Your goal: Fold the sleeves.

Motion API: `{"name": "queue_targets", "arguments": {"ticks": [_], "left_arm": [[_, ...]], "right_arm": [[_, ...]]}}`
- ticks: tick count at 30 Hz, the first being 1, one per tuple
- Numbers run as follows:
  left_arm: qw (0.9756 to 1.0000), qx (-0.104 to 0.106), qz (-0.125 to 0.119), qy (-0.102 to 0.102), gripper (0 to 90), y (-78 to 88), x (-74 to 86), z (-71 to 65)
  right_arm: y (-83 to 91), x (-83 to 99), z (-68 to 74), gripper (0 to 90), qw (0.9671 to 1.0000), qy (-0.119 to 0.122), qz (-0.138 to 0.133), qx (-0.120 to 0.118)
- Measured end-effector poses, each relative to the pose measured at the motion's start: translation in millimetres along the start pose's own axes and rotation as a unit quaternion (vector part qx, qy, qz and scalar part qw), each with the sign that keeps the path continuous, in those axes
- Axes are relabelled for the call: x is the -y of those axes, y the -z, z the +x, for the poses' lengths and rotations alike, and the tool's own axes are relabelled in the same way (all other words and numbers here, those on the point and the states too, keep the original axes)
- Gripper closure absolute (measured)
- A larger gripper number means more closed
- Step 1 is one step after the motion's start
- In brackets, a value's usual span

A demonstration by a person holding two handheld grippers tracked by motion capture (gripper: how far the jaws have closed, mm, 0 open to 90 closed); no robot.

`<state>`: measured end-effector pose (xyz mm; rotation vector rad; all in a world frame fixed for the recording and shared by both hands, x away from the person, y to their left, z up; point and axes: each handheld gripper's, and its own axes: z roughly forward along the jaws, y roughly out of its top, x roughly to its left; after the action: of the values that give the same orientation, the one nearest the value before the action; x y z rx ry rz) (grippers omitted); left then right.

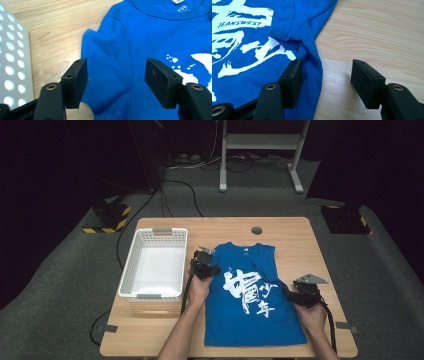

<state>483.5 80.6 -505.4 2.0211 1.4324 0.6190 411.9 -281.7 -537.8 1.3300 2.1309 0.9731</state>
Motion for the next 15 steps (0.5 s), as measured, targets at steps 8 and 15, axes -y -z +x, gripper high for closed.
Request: {"name": "queue_targets", "arguments": {"ticks": [8,15], "left_arm": [[0.9994,-0.026,-0.006,0.022,40.9,-10.2,-5.5,7.9],[0.9985,-0.027,0.002,0.048,46.3,-23.8,-9.2,13.5]], "right_arm": [[0.0,0.0,0.2,42.4,1.0,0.001,0.0,0.002],[0.0,0.0,0.3,42.2,1.0,0.001,0.0,0.002]]}}
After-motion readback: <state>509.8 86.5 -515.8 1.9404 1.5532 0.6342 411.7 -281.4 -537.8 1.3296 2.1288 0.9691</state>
